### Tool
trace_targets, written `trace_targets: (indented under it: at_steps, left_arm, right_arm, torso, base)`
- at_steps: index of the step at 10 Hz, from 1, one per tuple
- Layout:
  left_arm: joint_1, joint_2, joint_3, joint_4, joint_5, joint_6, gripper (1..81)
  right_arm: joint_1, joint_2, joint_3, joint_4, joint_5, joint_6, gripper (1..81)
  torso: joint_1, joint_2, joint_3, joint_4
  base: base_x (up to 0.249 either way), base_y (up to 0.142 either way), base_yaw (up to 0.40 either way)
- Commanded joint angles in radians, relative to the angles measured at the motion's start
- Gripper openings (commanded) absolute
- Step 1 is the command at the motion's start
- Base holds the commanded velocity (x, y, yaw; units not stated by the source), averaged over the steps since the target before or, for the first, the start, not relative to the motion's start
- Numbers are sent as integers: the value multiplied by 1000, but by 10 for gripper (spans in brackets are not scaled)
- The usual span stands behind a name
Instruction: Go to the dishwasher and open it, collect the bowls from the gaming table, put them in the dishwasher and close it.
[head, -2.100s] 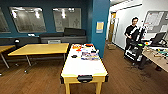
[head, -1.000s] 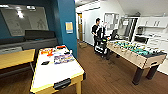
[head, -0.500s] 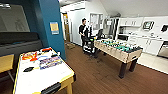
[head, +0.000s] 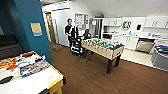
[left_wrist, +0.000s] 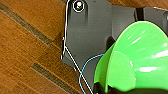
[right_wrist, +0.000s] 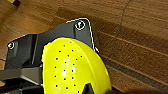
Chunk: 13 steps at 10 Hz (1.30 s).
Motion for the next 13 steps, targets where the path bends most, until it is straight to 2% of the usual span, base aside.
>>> trace_targets:
  at_steps: [1, 13]
  left_arm:
    - [-37, -15, -5, 1, 55, 1, 10]
    - [-37, -11, -5, 2, 57, 3, 10]
  right_arm:
    - [29, -33, -19, -3, -32, 4, 10]
    - [33, -5, -24, -8, -37, -2, 10]
  torso:
    - [0, 0, 0, 0]
    - [0, 0, 0, 0]
  base:
    - [0, 0, -400]
    - [0, 0, -400]
